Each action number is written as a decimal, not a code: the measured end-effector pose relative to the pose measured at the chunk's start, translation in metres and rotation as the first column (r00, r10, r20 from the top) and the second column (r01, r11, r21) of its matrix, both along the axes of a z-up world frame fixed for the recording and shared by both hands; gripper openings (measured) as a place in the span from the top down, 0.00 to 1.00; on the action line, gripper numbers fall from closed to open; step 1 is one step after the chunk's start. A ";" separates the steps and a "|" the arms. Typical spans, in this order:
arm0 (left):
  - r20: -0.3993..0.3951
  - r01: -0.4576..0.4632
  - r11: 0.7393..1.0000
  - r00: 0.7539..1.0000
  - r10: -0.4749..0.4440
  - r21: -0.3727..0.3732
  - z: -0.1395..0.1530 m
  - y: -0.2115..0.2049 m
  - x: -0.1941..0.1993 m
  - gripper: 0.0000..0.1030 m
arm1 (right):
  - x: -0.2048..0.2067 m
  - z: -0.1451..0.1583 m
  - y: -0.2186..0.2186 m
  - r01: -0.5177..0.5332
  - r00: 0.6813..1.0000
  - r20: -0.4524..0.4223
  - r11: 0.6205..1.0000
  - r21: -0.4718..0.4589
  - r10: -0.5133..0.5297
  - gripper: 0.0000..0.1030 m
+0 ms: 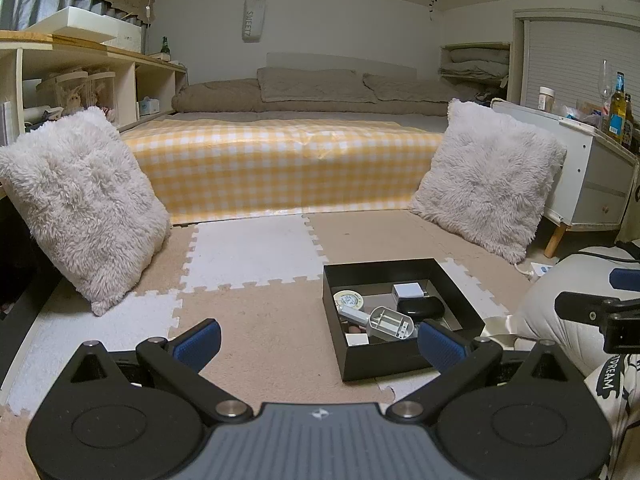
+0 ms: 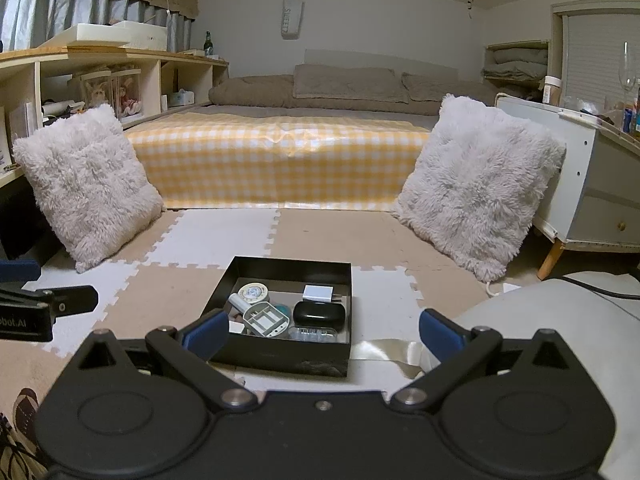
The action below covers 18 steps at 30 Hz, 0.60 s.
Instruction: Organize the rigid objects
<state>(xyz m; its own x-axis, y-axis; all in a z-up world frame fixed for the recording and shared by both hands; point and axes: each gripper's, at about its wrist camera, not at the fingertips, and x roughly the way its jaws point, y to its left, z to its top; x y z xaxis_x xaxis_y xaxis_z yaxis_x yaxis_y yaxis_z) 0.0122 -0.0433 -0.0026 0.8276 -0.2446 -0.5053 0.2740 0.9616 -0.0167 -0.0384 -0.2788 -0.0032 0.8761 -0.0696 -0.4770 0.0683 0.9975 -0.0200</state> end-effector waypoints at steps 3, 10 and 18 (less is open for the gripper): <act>-0.001 0.000 1.000 1.000 0.000 0.000 0.000 0.000 0.000 0.00 | 0.000 0.000 0.000 0.001 1.000 -0.001 1.000 0.001 -0.001 0.01; -0.001 0.000 1.000 1.000 0.000 0.001 0.000 0.000 0.000 0.00 | -0.001 0.000 0.000 0.000 1.000 -0.003 1.000 -0.001 0.000 0.01; -0.001 0.000 1.000 1.000 0.000 0.002 0.000 0.000 -0.001 0.00 | -0.001 0.001 0.002 0.003 1.000 -0.001 1.000 -0.003 -0.003 0.00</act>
